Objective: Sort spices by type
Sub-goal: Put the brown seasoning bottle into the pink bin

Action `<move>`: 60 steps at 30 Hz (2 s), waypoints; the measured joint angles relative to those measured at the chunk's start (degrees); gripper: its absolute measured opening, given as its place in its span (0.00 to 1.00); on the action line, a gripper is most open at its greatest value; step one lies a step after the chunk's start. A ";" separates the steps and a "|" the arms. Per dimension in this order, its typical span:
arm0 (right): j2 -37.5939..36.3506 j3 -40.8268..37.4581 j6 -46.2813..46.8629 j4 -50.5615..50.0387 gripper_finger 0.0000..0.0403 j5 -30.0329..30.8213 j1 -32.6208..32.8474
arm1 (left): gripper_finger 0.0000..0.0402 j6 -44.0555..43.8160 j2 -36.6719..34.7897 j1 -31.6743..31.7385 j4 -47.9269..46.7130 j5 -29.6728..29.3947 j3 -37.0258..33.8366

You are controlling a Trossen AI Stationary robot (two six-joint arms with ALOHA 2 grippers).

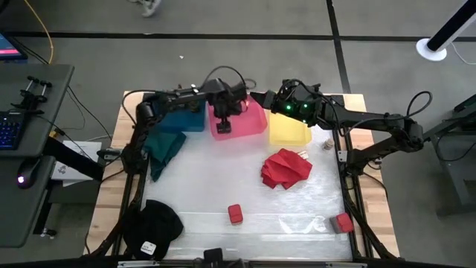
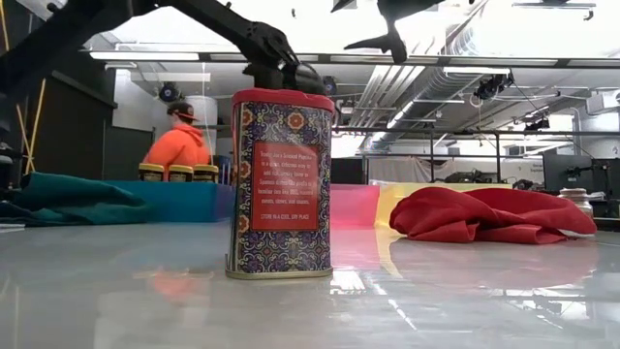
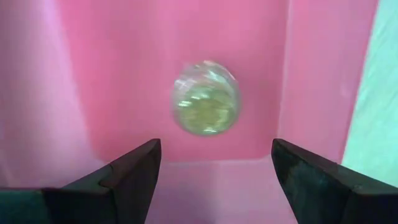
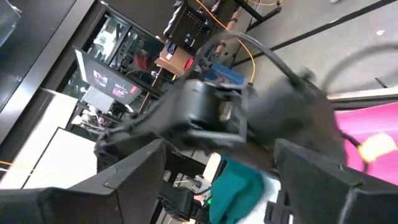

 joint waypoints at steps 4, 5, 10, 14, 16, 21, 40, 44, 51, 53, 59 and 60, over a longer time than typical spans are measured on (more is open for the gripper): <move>0.00 0.00 -1.33 -0.04 0.73 0.00 -0.90 | 0.73 -1.95 -3.91 2.36 1.64 1.95 0.00; 0.00 0.00 -1.99 -0.26 0.73 -0.03 -1.15 | 0.73 -2.35 -4.94 2.94 1.73 3.44 0.00; -1.57 0.02 -6.84 -7.36 0.73 -3.69 -3.33 | 0.73 -5.61 -12.56 5.45 9.66 22.82 -4.33; -4.50 0.02 -9.20 -23.36 0.73 -3.34 -4.63 | 0.73 -11.44 -21.62 4.52 24.15 34.30 -15.79; -5.90 0.02 -9.64 -31.58 0.73 -2.13 -4.97 | 0.73 -16.12 -26.82 3.24 32.73 34.56 -23.23; -9.17 0.00 -9.89 -48.28 0.73 1.94 -5.00 | 0.73 -30.54 -39.21 -1.88 54.63 33.87 -42.44; -11.13 -0.07 4.59 -82.60 0.73 7.96 -5.00 | 0.73 -54.61 -50.18 -14.72 89.95 20.59 -63.14; -10.68 -0.07 5.03 -86.45 0.67 7.94 -5.00 | 0.73 -52.35 -50.18 -14.63 90.10 20.42 -63.14; -10.19 -3.36 8.37 -92.70 0.24 6.47 -5.00 | 0.73 -52.52 -50.16 -14.92 90.23 20.34 -63.14; -10.21 -7.04 9.41 -91.53 0.08 4.88 -5.00 | 0.73 -53.95 -50.15 -15.08 90.22 20.34 -63.14; -10.14 -20.26 13.53 -82.55 0.04 0.07 -5.61 | 0.73 -57.79 -50.13 -15.40 90.05 20.34 -63.12; -10.14 -21.67 14.31 -81.31 0.02 0.13 -5.74 | 0.73 -57.83 -50.13 -15.38 90.05 20.34 -63.12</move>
